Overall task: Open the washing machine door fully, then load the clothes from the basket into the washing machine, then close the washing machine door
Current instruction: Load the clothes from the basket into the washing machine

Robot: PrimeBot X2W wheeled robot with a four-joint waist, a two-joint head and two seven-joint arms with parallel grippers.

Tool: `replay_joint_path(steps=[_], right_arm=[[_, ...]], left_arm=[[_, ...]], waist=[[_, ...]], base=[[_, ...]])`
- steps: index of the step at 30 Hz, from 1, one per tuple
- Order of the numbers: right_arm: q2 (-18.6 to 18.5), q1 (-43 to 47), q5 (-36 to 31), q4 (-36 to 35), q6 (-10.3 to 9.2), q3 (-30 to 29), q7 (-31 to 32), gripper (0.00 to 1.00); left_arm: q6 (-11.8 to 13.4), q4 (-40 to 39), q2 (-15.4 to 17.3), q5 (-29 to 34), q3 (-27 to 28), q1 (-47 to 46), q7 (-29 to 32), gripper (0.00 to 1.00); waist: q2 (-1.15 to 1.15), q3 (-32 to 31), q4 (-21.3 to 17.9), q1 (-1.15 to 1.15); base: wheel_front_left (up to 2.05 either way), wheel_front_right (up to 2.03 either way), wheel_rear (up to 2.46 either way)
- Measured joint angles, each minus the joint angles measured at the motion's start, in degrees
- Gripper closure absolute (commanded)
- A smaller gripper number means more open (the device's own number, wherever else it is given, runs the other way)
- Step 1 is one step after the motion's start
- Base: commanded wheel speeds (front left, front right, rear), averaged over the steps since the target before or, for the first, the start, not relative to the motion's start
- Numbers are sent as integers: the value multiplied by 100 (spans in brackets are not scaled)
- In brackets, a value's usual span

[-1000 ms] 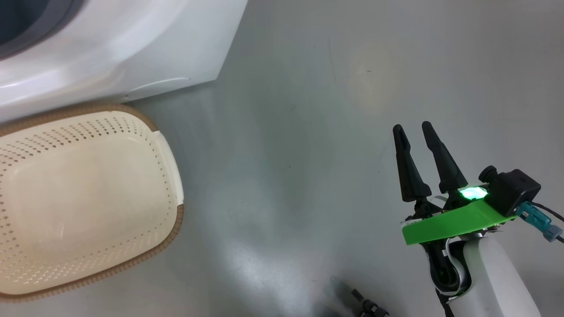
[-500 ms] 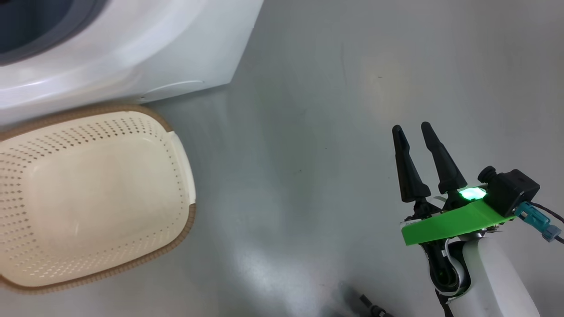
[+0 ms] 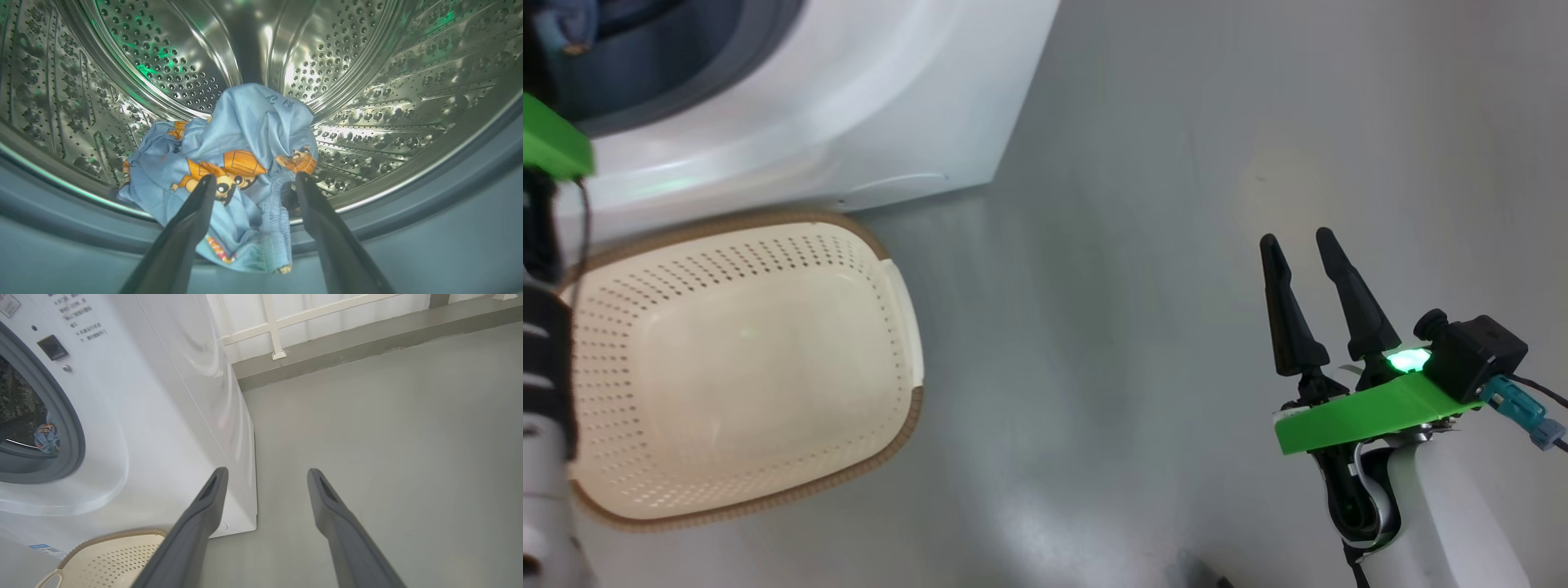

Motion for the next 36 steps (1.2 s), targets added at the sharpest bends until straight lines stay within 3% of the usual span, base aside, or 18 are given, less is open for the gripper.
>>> replay_joint_path(steps=[15,36], right_arm=[[-196,386,-267,167,0,-164,0,0],[-559,1430,-226,318,1,-286,0,0]], left_arm=[[0,-1641,-608,278,261,2137,0,0],[0,-3031,-923,606,460,4813,4,0]], waist=[[0,-792,415,0],[0,-2231,883,0]], base=[[0,0,0],[0,0,0]])
